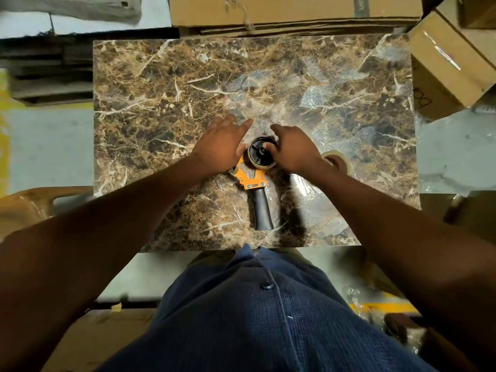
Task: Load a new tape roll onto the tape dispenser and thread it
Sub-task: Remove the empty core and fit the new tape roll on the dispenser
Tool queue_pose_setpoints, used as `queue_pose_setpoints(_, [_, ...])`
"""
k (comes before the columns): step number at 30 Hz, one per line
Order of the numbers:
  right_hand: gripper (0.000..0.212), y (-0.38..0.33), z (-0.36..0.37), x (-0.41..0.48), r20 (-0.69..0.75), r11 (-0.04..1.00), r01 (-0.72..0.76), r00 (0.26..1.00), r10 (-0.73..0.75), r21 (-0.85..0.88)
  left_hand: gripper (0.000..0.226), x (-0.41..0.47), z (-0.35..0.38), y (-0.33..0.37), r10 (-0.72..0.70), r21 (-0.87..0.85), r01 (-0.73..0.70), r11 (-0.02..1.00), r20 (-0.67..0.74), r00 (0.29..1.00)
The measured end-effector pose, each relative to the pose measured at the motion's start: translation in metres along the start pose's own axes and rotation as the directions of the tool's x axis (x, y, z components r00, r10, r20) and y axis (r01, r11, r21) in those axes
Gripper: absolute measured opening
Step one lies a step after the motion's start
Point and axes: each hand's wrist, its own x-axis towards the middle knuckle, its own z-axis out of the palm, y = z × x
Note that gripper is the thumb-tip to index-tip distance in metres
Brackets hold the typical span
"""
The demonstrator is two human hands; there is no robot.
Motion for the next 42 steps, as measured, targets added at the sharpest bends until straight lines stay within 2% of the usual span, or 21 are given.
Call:
queue_pose_setpoints(4, [0.041,0.004,0.007,-0.006,0.000,0.971,-0.175,0.984,0.178,0.164,0.058,0.010,0.005,0.006,-0.105,-0.209,0.112,0.971,0.045,0.993])
queue_pose_setpoints(8, [0.037,0.004,0.019,-0.007,0.007,0.923,-0.264,0.962,0.273,0.279,0.054,0.019,0.014,0.006,-0.148,-0.365,0.178,0.914,0.109,0.983])
queue_pose_setpoints(16, [0.038,-0.002,0.034,-0.004,-0.030,0.834,-0.355,0.914,0.405,0.422,0.061,0.025,0.029,0.007,-0.152,-0.341,0.191,0.920,0.136,0.979])
queue_pose_setpoints(19, [0.034,-0.003,0.038,-0.006,-0.038,0.761,-0.387,0.880,0.474,0.521,0.056,0.028,0.031,0.010,-0.200,-0.327,0.224,0.918,0.107,0.974])
queue_pose_setpoints(22, [0.032,-0.006,0.043,-0.008,-0.078,0.731,-0.394,0.851,0.519,0.557,0.049,0.032,0.034,0.013,-0.247,-0.308,0.261,0.915,0.085,0.965])
queue_pose_setpoints(28, [0.034,-0.010,0.046,-0.008,-0.064,0.662,-0.394,0.829,0.555,0.637,0.060,0.038,0.041,0.015,-0.349,-0.382,0.357,0.852,0.092,0.933])
queue_pose_setpoints(33, [0.028,-0.013,0.047,-0.002,-0.096,0.684,-0.378,0.831,0.548,0.624,0.072,0.042,0.046,0.015,-0.421,-0.387,0.416,0.823,0.075,0.904])
queue_pose_setpoints(42, [0.027,-0.018,0.045,-0.002,-0.144,0.671,-0.370,0.802,0.580,0.643,0.057,0.049,0.051,0.014,-0.468,-0.410,0.446,0.796,0.051,0.882])
